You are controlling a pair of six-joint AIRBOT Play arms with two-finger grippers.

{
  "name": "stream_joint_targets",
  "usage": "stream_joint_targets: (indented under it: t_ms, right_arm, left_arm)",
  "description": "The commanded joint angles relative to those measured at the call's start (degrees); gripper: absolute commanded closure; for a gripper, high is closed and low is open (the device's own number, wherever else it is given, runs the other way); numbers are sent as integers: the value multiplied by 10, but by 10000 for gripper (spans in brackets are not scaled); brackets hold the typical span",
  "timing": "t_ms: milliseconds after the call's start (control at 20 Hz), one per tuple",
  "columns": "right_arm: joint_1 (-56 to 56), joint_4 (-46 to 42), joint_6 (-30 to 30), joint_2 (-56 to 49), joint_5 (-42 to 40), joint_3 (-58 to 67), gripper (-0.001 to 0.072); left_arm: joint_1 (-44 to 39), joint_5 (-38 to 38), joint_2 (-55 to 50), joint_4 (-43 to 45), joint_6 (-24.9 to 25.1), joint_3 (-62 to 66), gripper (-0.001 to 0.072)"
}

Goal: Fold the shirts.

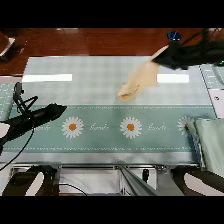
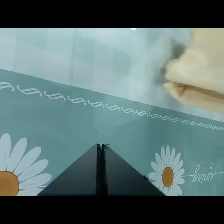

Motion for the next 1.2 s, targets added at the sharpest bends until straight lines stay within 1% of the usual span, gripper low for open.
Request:
stream_joint_targets:
  t_ms: [0,150,250,350,450,600,800,900,950,1000,1100,1150]
  right_arm:
    - [-134,-65,49,47,130,71,687]
    - [-278,-84,58,87,205,75,687]
    - [-366,-134,59,107,260,75,688]
    - [-437,-203,60,122,313,75,689]
    - [-495,-266,58,154,313,65,689]
    - [-562,-392,67,212,313,12,687]
    - [-576,-528,91,305,313,-119,686]
    - [-576,-573,103,334,313,-184,684]
    - [-575,-579,109,345,313,-215,612]
    - [-573,-579,109,354,313,-242,476]
    - [-562,-582,108,359,312,-287,300]
    - [-555,-582,106,351,310,-296,300]
  left_arm:
    - [0,0,0,-4,0,0,686]
    - [0,0,0,-4,0,0,686]
    - [0,-2,0,-15,0,0,686]
    - [0,0,0,-19,0,0,686]
    - [0,2,0,-19,0,0,686]
    - [0,4,0,-19,0,0,686]
    - [0,5,0,-19,0,0,686]
    - [0,12,0,-19,1,0,686]
    - [0,15,0,-19,2,0,686]
    - [0,17,0,-19,2,0,686]
    - [0,21,0,-19,2,0,686]
    - [0,22,0,-19,2,0,686]
